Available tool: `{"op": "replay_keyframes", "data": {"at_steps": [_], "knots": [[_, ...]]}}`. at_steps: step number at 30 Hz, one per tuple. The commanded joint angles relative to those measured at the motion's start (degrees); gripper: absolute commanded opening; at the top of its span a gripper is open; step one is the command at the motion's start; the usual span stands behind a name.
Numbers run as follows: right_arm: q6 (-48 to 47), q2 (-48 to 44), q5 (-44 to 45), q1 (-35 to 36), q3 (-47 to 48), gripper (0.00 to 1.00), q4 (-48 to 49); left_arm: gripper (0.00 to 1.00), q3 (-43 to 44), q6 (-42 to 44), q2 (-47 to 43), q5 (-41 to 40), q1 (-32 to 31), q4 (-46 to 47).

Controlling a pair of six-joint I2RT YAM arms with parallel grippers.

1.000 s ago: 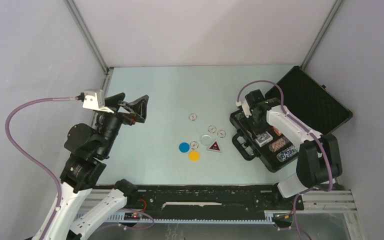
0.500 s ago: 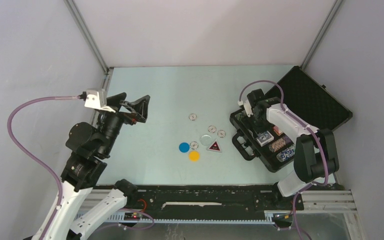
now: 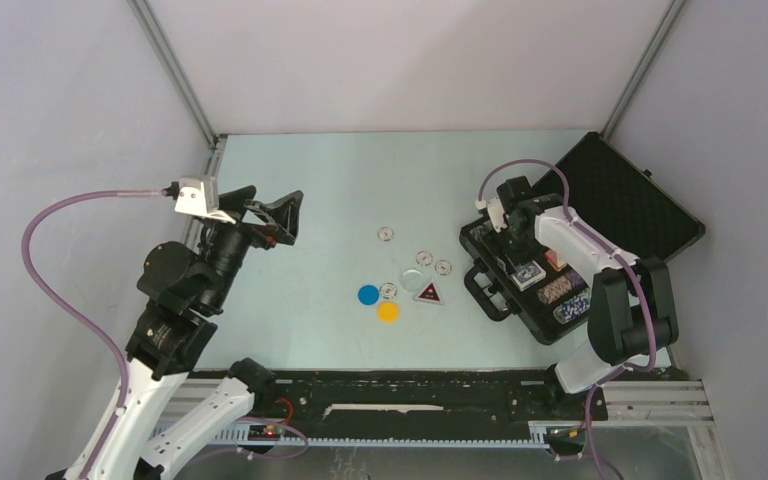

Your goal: Pack up texas hold em set

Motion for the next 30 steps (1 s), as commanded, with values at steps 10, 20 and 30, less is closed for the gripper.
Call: {"op": "replay_keyframes", "data": {"at_steps": [10,20,30], "knots": [[-1.7,-2.1,-4.5,1.4,-0.4,0.51,1.1,1.00,-0.9,1.6,0.1,-0.1,-0.3,1.6],[-2.2,0.2,-3.9,1.1,-0.4,0.55,4.3,1.00,-0.9,1.7,-0.1,-0.2,-0.3,1.6],[0.1,-2.0,-2.9,1.4,-0.4,0.67,4.0,1.00,-0.9,1.7,-0.4,0.2,-0.4,1.6]]}}
